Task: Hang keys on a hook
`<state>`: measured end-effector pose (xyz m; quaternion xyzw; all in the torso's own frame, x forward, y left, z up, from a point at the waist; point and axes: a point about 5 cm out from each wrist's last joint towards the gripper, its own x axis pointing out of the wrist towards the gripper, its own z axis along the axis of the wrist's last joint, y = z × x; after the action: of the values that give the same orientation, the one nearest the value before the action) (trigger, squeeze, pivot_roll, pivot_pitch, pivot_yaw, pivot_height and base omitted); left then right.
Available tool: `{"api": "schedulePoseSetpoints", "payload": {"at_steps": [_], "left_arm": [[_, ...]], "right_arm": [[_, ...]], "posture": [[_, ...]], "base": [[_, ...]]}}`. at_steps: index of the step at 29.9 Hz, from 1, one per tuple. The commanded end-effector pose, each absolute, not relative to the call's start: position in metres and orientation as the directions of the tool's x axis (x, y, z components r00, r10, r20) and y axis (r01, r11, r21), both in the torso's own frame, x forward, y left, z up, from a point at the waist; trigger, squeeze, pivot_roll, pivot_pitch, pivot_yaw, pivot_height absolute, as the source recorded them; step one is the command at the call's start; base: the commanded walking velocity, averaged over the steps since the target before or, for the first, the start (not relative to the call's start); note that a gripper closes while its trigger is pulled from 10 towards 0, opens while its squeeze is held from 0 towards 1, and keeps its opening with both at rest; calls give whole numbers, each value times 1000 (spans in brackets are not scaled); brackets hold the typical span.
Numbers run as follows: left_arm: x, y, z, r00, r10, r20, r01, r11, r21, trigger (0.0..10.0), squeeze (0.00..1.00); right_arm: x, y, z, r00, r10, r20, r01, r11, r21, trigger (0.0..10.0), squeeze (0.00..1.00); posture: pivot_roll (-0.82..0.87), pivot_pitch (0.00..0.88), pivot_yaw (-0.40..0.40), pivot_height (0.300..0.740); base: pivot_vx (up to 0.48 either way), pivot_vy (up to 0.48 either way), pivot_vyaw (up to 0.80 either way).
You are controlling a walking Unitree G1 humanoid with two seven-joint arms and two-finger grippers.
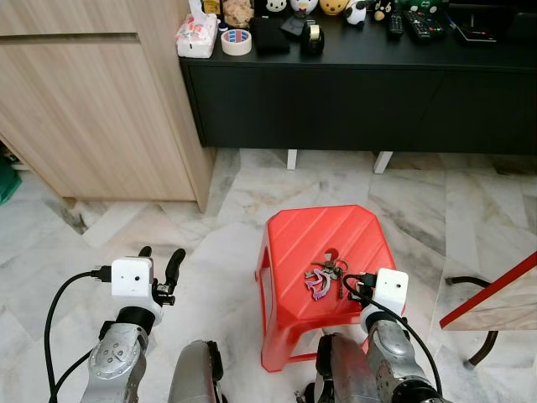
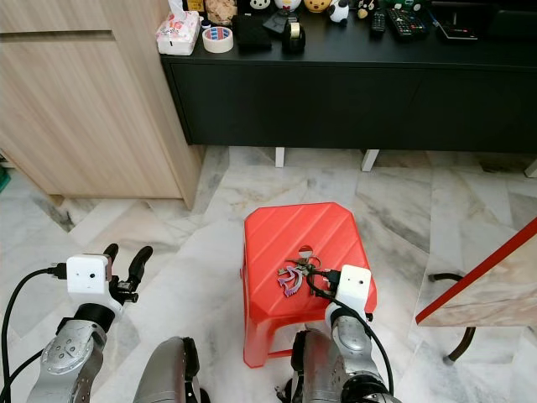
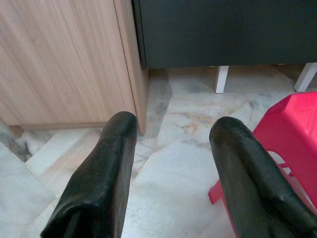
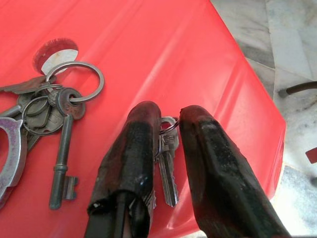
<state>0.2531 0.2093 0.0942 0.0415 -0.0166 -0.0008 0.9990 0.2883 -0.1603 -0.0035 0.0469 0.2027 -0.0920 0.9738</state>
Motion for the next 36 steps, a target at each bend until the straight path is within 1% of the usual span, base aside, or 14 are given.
{"api": "schedulePoseSetpoints", "payload": {"at_steps": [1, 12, 13, 14, 15, 16, 17, 36], "left_arm": [[249, 213, 88, 1000, 3, -3, -3, 995, 101, 10000, 0], [248, 213, 87, 1000, 2, -11, -1, 994, 105, 10000, 0], [248, 213, 86, 1000, 2, -11, -1, 994, 106, 10000, 0], [248, 213, 86, 1000, 2, -12, -1, 994, 106, 10000, 0], [248, 213, 86, 1000, 2, -12, -1, 994, 106, 10000, 0], [248, 213, 86, 1000, 2, -12, -1, 994, 106, 10000, 0], [249, 213, 86, 1000, 3, -12, -2, 994, 107, 10000, 0], [252, 215, 86, 1000, 7, -12, -6, 994, 108, 10000, 0]], "right_arm": [[284, -161, -7, 893, -161, -421, 201, 978, 52, 10000, 0], [285, -159, -8, 891, -151, -427, 195, 979, 61, 10000, 0], [285, -159, -8, 891, -151, -429, 195, 979, 60, 4196, 0], [285, -159, -8, 890, -150, -430, 194, 979, 60, 4196, 0], [284, -158, -8, 889, -151, -432, 195, 979, 59, 2235, 0], [284, -158, -8, 889, -151, -432, 195, 979, 59, 2235, 0], [284, -158, -9, 888, -151, -435, 196, 979, 59, 0, 0], [285, -158, -8, 886, -153, -437, 201, 977, 65, 0, 0]], "posture": [[97, 200, -20, 598], [96, 202, -19, 598], [97, 201, -18, 598], [97, 201, -18, 598], [97, 201, -18, 598], [97, 201, -18, 598], [98, 200, -17, 598], [101, 189, -14, 598]], "base": [[0, 0, 0], [0, 0, 0], [0, 0, 0], [0, 0, 0], [0, 0, 0], [0, 0, 0], [0, 0, 0], [0, 0, 0]]}}
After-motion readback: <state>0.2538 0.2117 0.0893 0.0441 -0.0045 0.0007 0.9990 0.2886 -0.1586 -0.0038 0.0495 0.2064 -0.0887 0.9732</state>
